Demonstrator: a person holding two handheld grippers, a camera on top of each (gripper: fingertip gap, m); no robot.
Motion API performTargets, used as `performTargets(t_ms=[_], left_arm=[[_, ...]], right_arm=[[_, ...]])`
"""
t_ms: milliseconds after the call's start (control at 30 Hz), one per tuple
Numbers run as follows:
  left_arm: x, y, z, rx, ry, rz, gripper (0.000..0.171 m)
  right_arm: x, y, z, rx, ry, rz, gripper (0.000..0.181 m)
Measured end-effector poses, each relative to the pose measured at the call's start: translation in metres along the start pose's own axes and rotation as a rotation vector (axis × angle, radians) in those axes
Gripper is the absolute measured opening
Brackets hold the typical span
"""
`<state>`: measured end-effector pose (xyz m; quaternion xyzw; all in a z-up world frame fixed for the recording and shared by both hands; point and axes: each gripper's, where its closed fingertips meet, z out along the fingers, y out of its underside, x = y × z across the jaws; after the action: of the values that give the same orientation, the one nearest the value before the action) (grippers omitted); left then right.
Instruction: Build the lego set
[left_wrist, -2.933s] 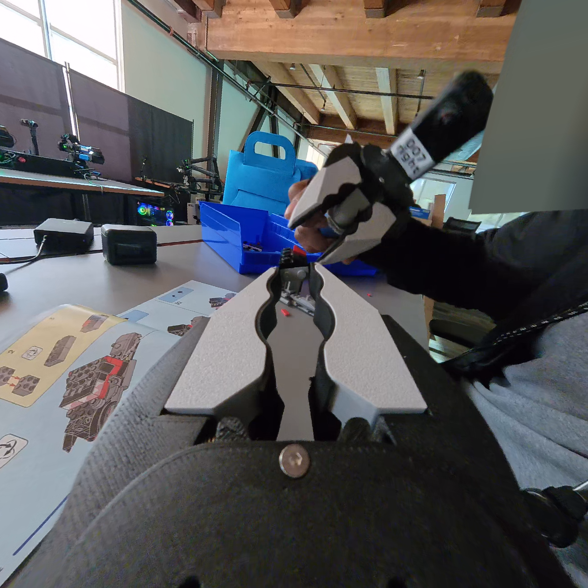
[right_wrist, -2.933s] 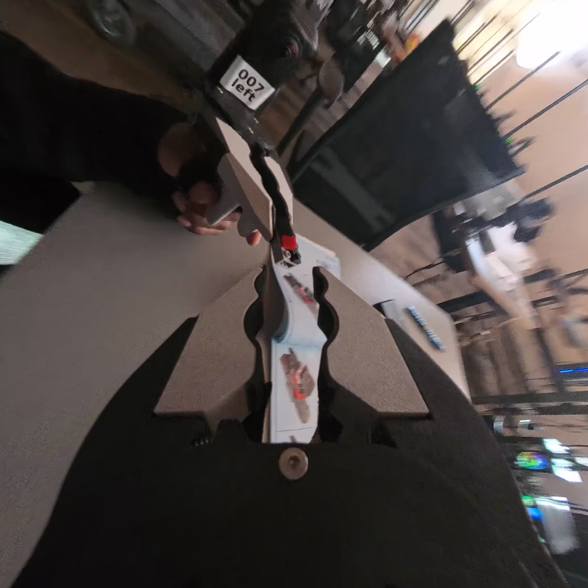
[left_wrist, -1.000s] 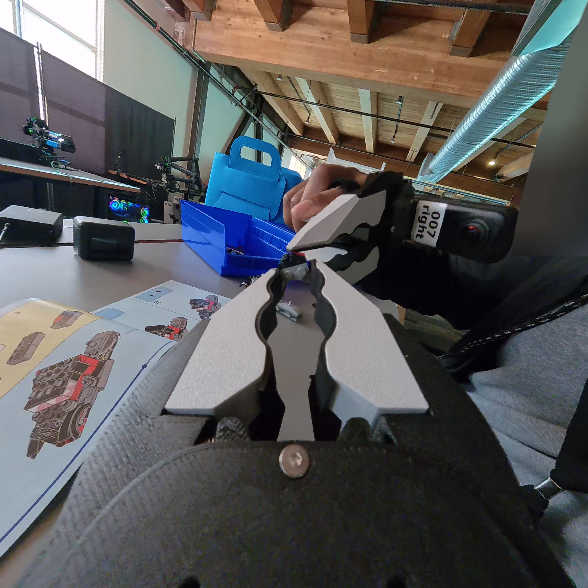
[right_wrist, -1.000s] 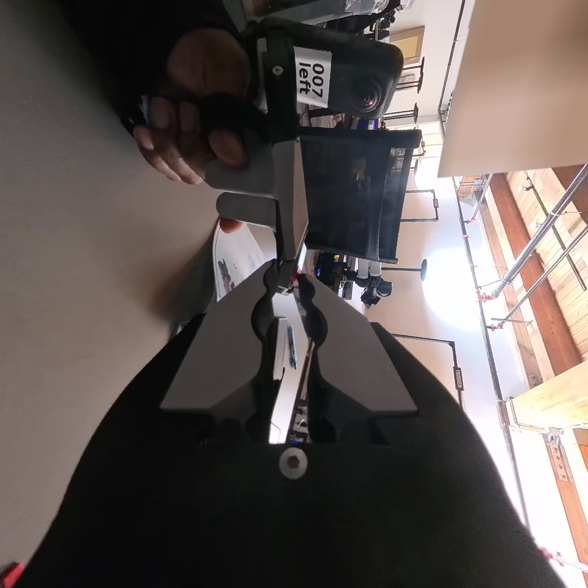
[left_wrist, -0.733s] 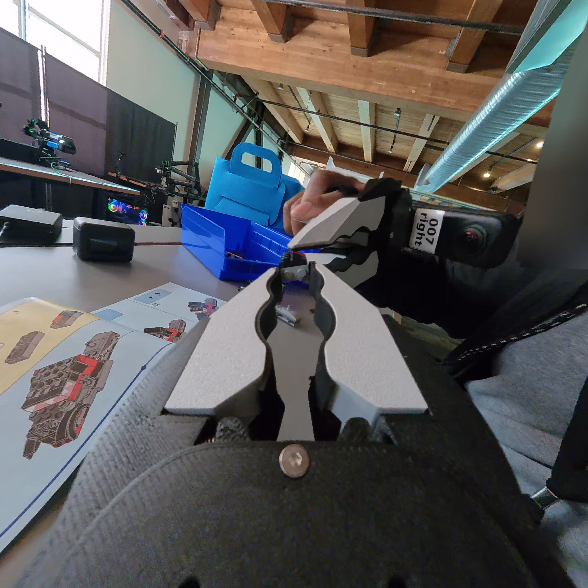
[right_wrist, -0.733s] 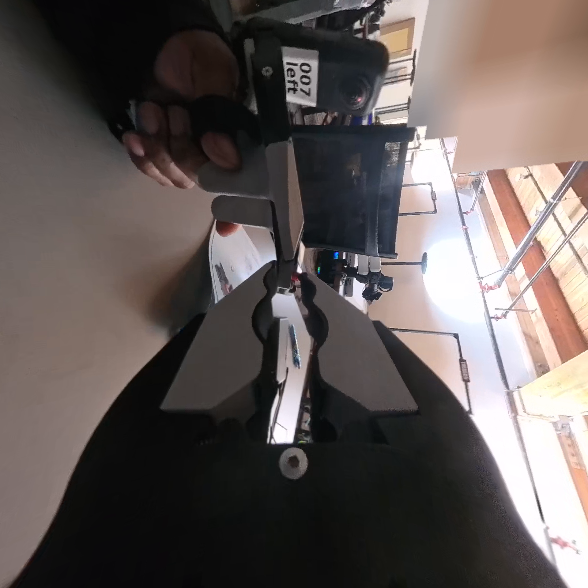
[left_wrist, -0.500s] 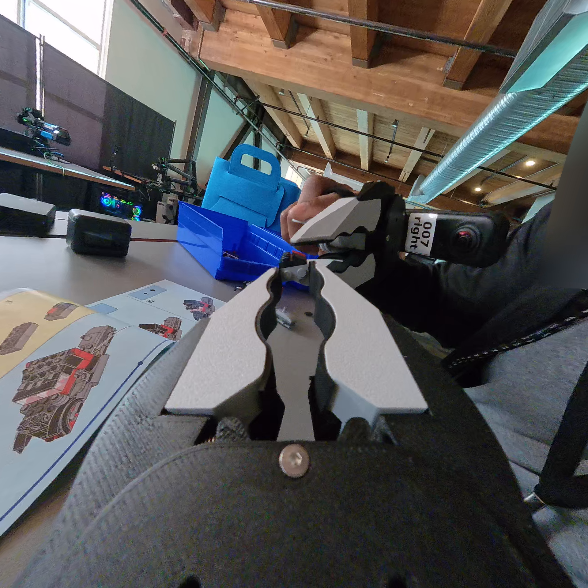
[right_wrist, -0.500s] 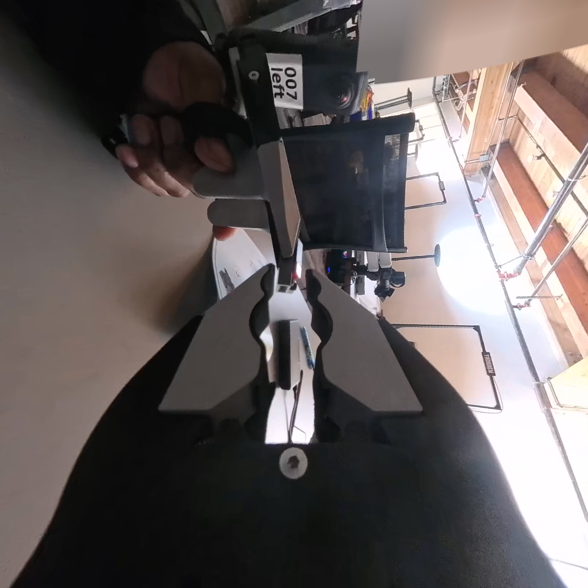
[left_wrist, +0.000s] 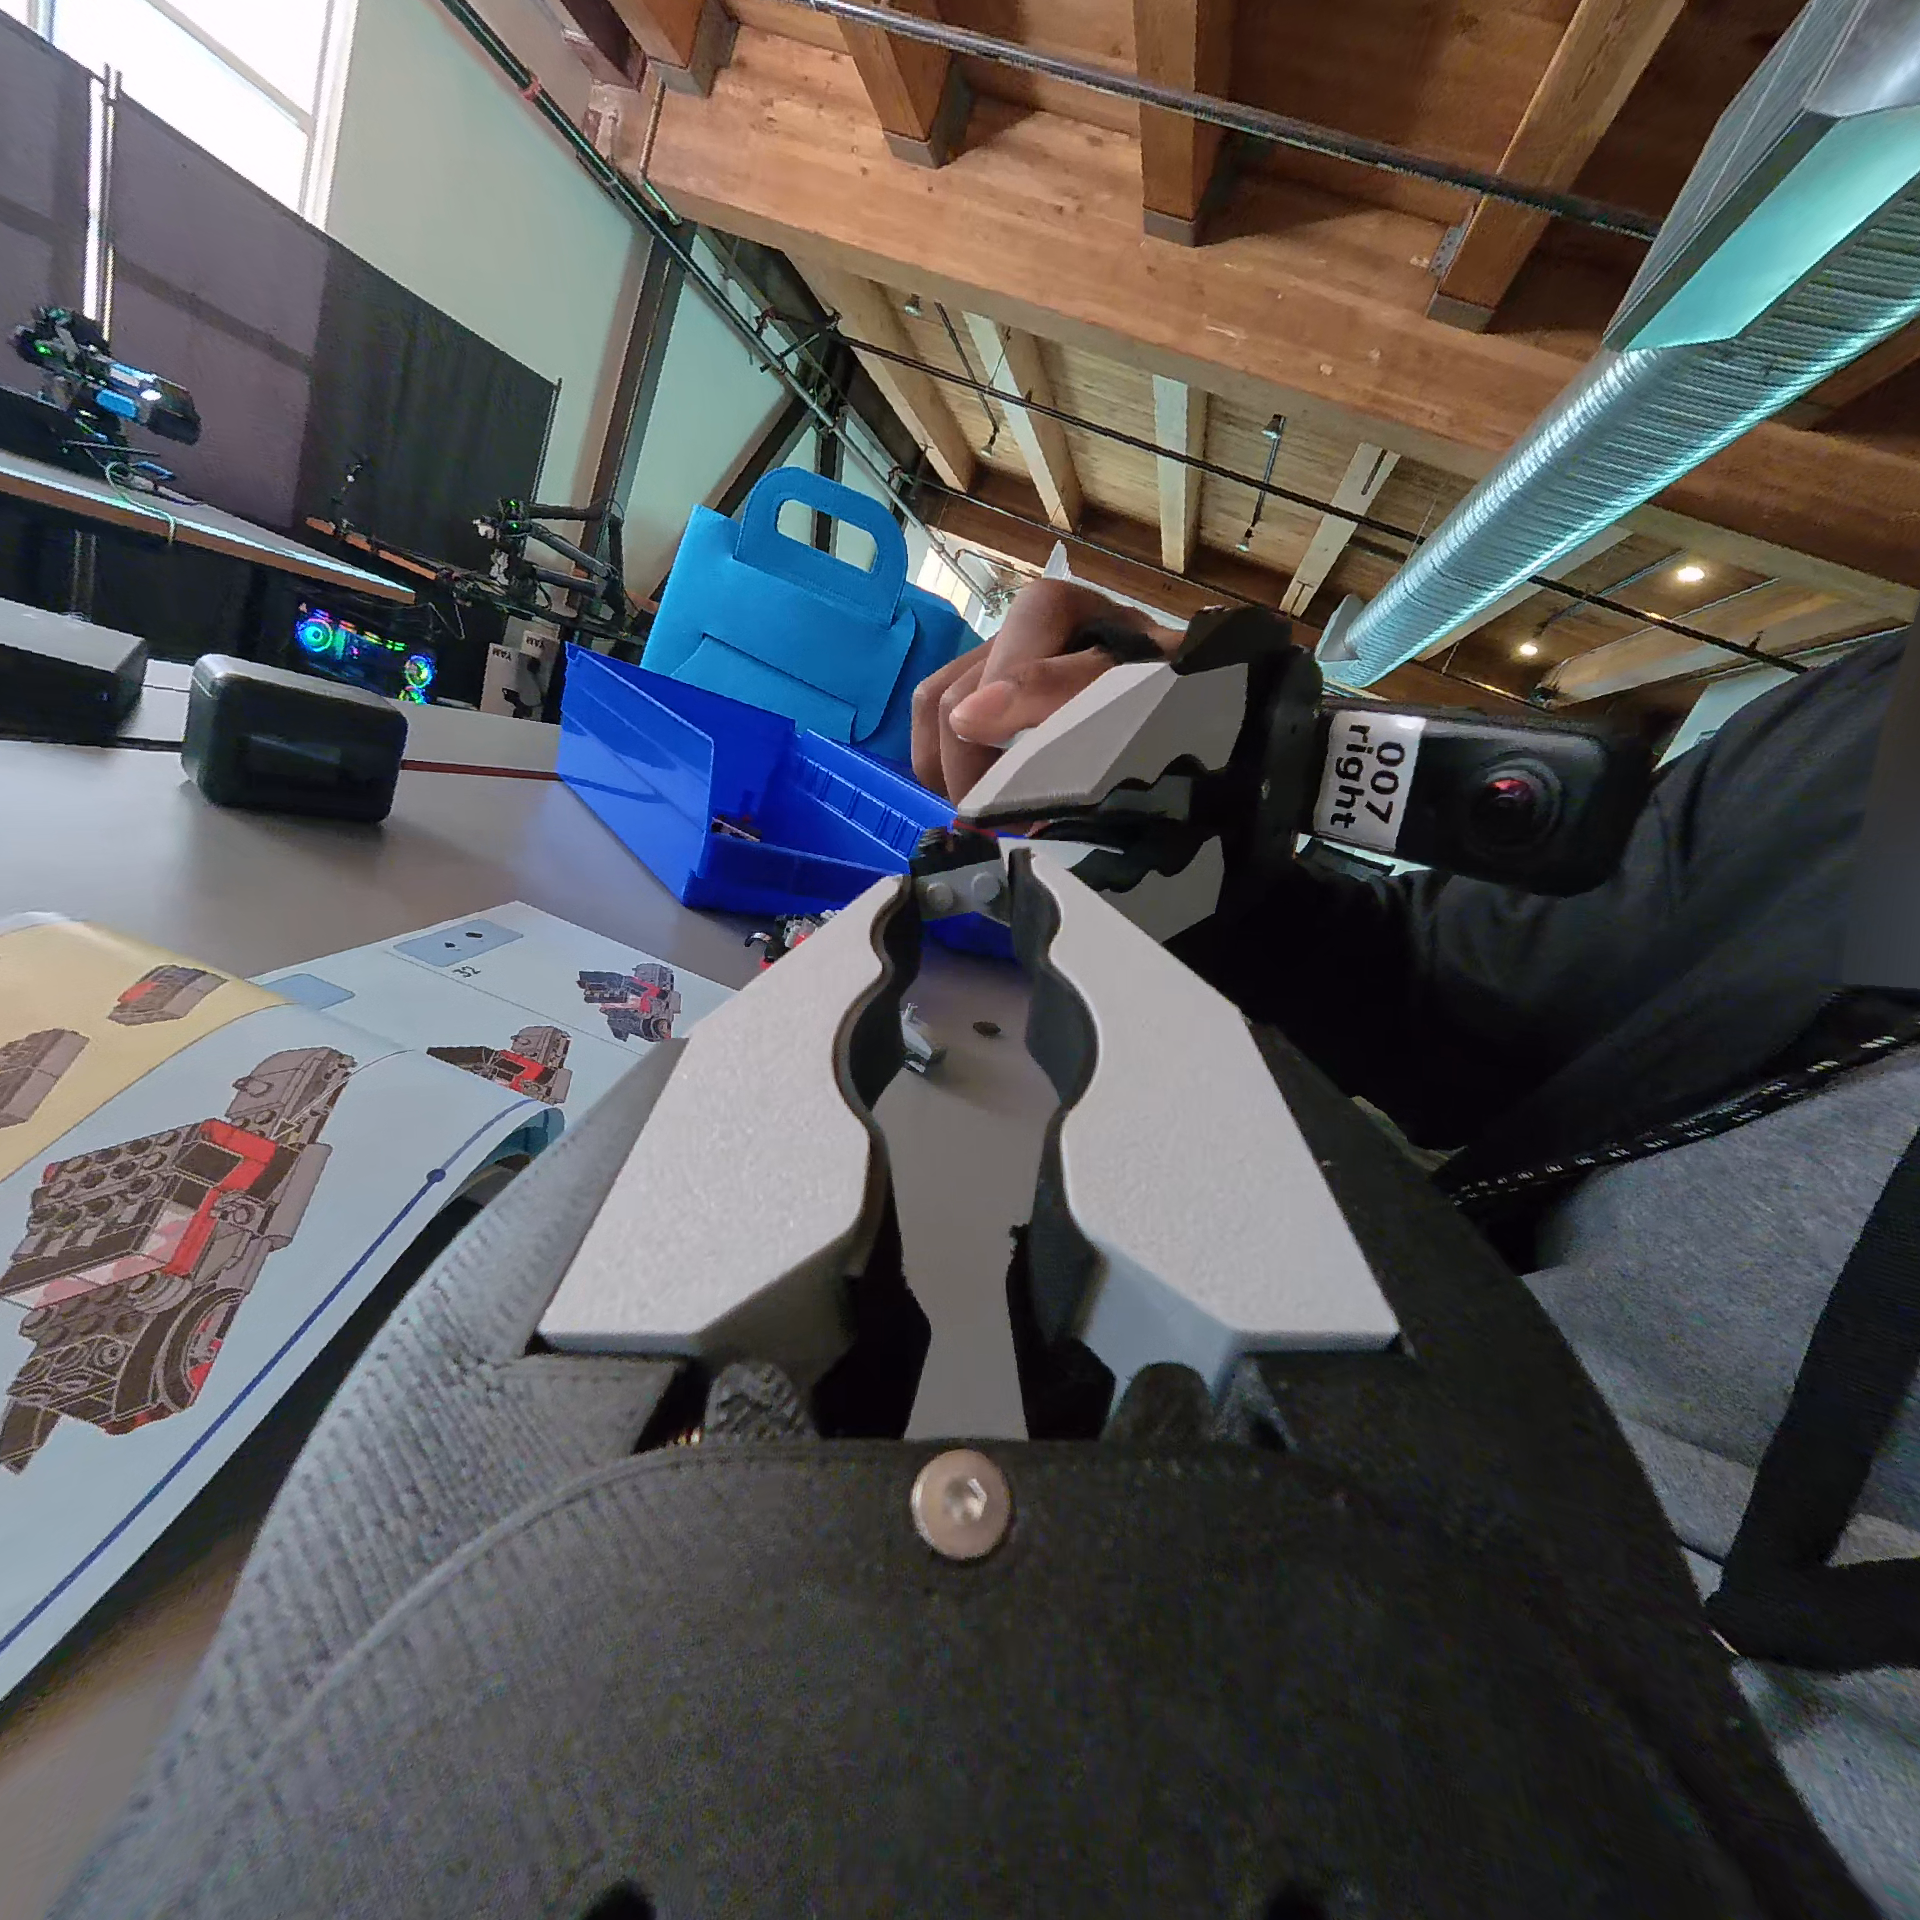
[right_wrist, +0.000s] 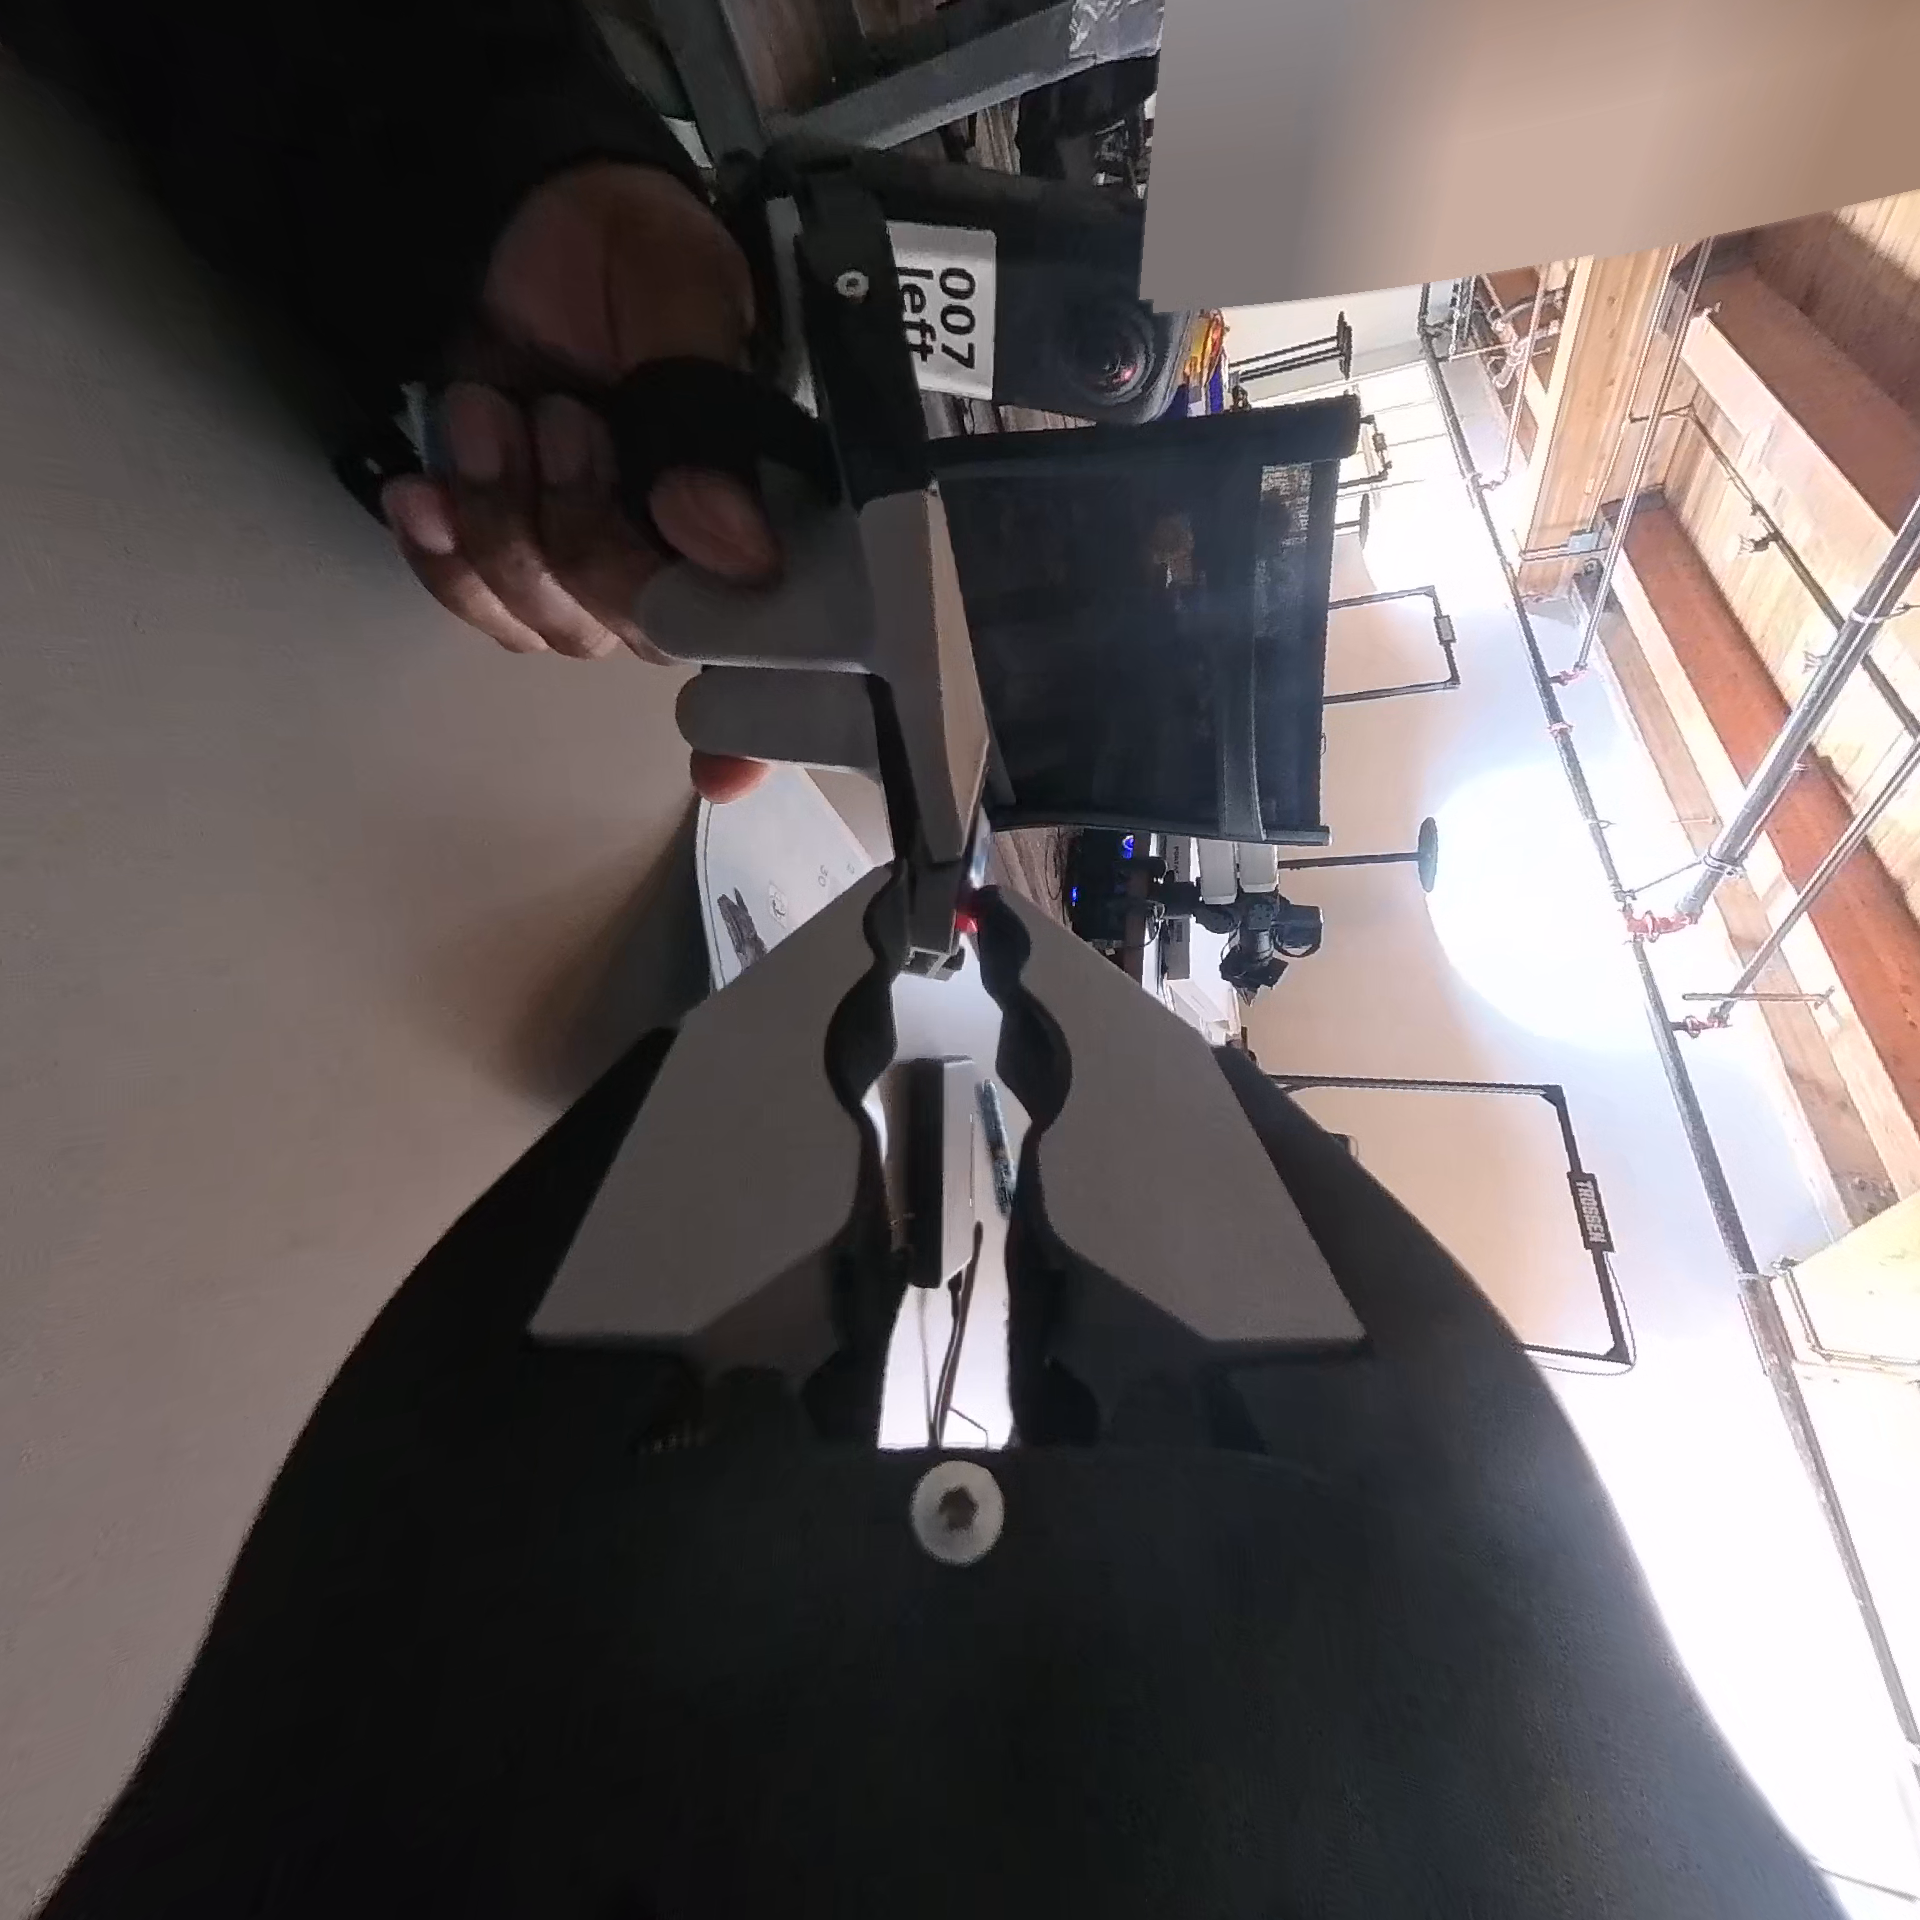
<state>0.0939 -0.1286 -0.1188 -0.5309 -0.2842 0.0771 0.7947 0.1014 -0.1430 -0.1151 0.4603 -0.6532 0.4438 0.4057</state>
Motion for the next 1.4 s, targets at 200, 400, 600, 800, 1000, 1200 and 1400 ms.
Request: performTargets(t_ms=[200, 400, 600, 800, 1000, 1200, 1400], left_arm=[[0.0013, -0.0005, -0.0004, 0.004, 0.008, 0.001, 0.018], [0.0017, -0.0010, -0.0007, 0.007, 0.010, 0.000, 0.018], [0.0008, 0.0001, -0.0001, 0.001, 0.005, -0.001, 0.019], [0.0024, -0.0021, -0.0006, 0.014, 0.011, 0.001, 0.019], [-0.0009, -0.0046, -0.0018, 0.027, -0.002, -0.001, 0.018], [0.0002, -0.0078, -0.0047, 0.047, 0.011, -0.015, 0.018], [0.0028, -0.0065, -0.0027, 0.041, 0.025, -0.018, 0.018]], right_arm=[[0.0004, -0.0016, -0.0004, 0.006, -0.007, -0.005, 0.012], [0.0008, -0.0023, -0.0005, 0.000, 0.008, -0.055, 0.012], [-0.0005, -0.0014, -0.0007, -0.020, 0.019, -0.119, 0.009], [0.0018, -0.0033, -0.0010, -0.022, 0.032, -0.140, 0.010], [0.0052, -0.0015, -0.0005, -0.007, 0.077, -0.032, 0.018], [0.0051, 0.0027, -0.0035, 0.002, 0.079, 0.113, 0.028], [0.0044, 0.0000, 0.0012, 0.000, 0.083, 0.063, 0.015]])
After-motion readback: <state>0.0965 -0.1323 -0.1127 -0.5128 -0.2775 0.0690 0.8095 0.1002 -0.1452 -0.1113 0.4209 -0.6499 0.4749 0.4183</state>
